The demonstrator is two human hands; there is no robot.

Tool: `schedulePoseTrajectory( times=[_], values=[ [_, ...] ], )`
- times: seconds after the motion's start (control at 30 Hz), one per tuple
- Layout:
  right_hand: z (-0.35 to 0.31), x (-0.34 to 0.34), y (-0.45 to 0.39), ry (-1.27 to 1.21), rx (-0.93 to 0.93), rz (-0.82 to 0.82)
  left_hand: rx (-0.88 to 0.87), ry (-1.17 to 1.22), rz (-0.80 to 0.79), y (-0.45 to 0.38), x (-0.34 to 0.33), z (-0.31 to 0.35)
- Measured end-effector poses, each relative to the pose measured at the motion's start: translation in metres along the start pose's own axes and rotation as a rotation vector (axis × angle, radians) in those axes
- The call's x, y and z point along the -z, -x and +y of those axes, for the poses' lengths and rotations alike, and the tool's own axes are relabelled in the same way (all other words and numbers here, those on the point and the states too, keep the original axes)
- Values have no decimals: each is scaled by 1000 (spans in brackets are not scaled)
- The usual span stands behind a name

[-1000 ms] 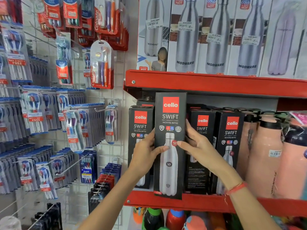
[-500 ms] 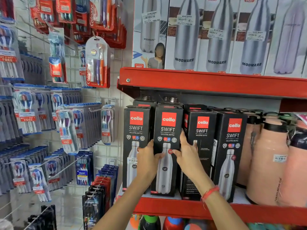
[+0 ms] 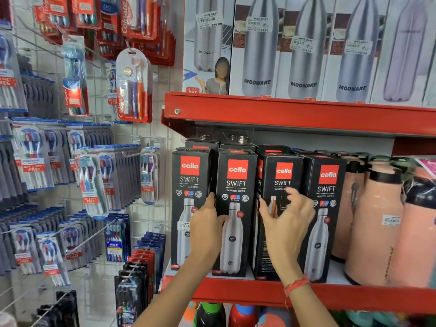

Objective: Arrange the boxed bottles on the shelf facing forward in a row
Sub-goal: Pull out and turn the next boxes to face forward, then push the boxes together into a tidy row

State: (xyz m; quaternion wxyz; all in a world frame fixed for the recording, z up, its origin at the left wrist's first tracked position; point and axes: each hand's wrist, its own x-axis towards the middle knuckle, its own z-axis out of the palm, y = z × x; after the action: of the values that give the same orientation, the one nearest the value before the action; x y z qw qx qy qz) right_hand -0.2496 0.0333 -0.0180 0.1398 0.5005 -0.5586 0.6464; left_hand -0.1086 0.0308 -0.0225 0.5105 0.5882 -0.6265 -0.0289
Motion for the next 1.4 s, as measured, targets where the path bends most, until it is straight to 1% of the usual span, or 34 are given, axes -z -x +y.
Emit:
schedulePoseTrajectory(
  times=[0.07,0.17,0.4,0.53,0.6,0.67,0.73,0.8,0.87,0.9,0.93,1.0,1.1,1.17,1.23,1.4],
  values=[
    [5,1,3,110,-83,-42,-32,16,29,3,4,4],
    [5,1,10,194,-118,-132,-96,13,78,10,8,10],
    [-2,7,9,133,-175,-194,-207,76,132,27,14,23],
    [-3,30,1,96,-118,-177,-259,119,132,27,15,31],
    [-6,44,-6,51,-87,-161,-268,159,77,26,13,35],
    [-9,60,-15,-2,-90,-195,-265,223,2,26,12,40],
    [-11,79,-25,-51,-80,-265,-233,284,-91,26,13,46],
    [-11,97,-32,-97,-59,-351,-164,358,-250,26,15,53],
    [-10,110,-36,-174,-79,-445,-114,463,-424,25,14,55],
    [-8,115,-38,-220,-94,-488,-105,517,-470,25,13,54],
    [-6,118,-40,-257,-104,-531,-93,558,-477,25,11,53],
    [-2,121,-45,-319,-118,-622,-71,560,-410,27,7,53],
    [3,113,-55,-465,-167,-751,-88,373,-219,31,-2,59],
    [7,103,-62,-435,-145,-793,-85,282,-126,33,-11,66],
    [9,92,-70,-343,-72,-781,-66,213,-69,33,-17,76],
    [18,58,-73,-196,20,-619,20,98,-47,26,-41,85]
  ],
)
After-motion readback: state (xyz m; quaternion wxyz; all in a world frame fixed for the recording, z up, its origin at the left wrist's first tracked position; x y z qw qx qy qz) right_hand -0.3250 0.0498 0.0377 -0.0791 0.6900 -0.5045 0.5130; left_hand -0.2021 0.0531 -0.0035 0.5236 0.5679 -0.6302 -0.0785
